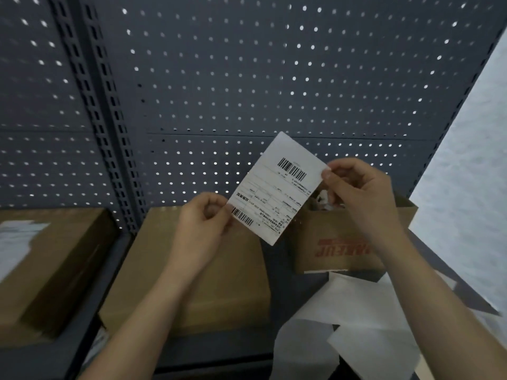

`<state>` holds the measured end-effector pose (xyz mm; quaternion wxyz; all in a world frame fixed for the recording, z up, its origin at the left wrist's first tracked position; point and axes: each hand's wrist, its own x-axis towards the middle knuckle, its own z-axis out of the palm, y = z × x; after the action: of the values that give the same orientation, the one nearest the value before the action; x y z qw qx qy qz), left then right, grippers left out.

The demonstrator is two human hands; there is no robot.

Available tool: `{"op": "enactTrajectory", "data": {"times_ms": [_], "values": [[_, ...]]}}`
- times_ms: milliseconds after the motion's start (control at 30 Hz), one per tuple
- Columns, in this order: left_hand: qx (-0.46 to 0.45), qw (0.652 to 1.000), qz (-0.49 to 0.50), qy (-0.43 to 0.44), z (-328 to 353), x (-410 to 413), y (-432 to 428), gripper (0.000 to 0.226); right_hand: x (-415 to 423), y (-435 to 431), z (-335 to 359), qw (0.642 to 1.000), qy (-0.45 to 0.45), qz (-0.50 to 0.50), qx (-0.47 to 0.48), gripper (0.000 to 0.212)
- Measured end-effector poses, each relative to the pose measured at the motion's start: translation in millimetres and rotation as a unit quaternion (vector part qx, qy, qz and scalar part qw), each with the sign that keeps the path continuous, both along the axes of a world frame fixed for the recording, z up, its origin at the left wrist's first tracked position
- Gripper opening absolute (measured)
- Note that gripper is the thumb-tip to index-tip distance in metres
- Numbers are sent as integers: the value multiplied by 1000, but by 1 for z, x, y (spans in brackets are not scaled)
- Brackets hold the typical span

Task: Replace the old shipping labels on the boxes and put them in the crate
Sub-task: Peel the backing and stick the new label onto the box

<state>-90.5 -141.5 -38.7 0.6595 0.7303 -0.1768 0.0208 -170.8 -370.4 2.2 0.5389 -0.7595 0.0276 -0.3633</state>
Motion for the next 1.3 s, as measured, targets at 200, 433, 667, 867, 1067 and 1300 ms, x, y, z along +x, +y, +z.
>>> {"op": "enactTrajectory", "data": {"times_ms": [200,433,667,867,1067,1300], "values": [[13,1000,5,-4,-4,24,37,5,35,31,-14,1000,21,-12,20,8],[38,999,7,-15,-13,45,69,8,59,57,-24,998,45,-41,9,31],[76,995,8,-56,-15,56,97,14,66,70,-20,993,23,-94,-72,20],[124,986,-35,-102,-11,64,116,19,70,103,-16,970,31,-11,-240,15],[152,976,-120,-103,-8,66,122,22,81,129,-13,927,219,126,-279,20],[147,972,-147,-107,-5,70,122,19,94,135,-20,897,282,191,-282,8]]}}
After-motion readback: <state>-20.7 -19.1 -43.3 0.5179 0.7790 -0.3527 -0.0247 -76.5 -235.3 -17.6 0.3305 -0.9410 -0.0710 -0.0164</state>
